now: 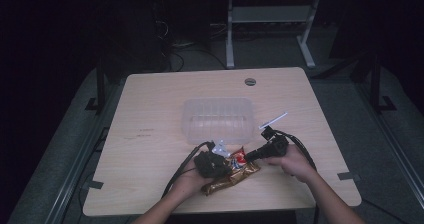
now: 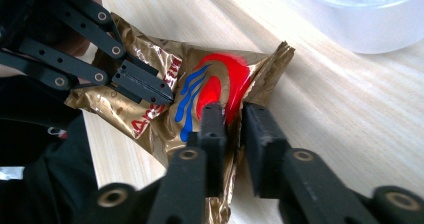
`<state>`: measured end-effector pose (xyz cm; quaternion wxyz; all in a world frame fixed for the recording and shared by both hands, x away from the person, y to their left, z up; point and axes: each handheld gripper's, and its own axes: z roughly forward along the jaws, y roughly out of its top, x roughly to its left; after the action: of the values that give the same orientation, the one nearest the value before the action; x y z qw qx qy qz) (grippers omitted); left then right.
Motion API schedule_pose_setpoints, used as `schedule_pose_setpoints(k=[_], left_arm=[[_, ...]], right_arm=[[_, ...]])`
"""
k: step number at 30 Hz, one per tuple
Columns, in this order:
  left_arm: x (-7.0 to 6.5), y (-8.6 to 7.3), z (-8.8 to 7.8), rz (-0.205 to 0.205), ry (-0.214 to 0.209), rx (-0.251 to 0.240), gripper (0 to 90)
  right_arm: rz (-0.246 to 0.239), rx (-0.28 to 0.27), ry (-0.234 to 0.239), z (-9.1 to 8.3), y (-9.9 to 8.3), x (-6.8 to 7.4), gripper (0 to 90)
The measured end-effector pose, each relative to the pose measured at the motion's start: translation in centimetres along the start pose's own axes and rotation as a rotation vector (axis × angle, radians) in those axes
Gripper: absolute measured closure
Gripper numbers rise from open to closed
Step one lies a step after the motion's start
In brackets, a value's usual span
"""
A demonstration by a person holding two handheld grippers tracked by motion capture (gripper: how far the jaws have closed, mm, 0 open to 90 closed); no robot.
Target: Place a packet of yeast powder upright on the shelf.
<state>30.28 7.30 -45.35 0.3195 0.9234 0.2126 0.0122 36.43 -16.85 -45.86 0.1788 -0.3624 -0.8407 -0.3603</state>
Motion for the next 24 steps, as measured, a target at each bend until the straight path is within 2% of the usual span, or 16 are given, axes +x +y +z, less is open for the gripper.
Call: schedule_pose_setpoints(k=[3,8,9,10,13,17,22,24], left_arm=[[0.0,0.0,0.0,-0.009,-0.006,-0.005,89.9],[0.2,-0.1,-0.1,-0.006,-0.014,-0.016,89.6],[0.3,-0.2,-0.2,0.002,-0.014,-0.019,87.8],[0.2,-0.2,-0.3,-0.020,-0.021,-0.033,79.4],[0.2,-0.2,-0.6,-0.009,-0.013,-0.033,72.9],[0.3,-0.4,-1.2,-0.018,-0.006,-0.056,63.4],[0.5,-0.8,-2.5,-0.022,0.020,-0.089,52.3],[0.6,-1.0,-3.1,-0.035,0.021,-0.106,47.9]], right_arm=[[-0.015,-0.009,-0.014,-0.2,-0.1,0.1,88.0],[-0.053,-0.010,-0.037,-0.3,0.0,0.3,89.9],[-0.052,-0.012,-0.040,-0.3,0.0,0.4,90.0],[-0.052,-0.012,-0.041,-0.4,0.0,0.3,90.0],[-0.055,-0.013,-0.031,-0.6,0.0,0.5,90.0],[-0.075,-0.032,-0.011,-1.2,0.1,0.8,90.0],[-0.085,-0.072,0.047,-2.2,0.1,1.5,90.0],[-0.095,-0.090,0.062,-2.7,0.2,1.8,90.0]])
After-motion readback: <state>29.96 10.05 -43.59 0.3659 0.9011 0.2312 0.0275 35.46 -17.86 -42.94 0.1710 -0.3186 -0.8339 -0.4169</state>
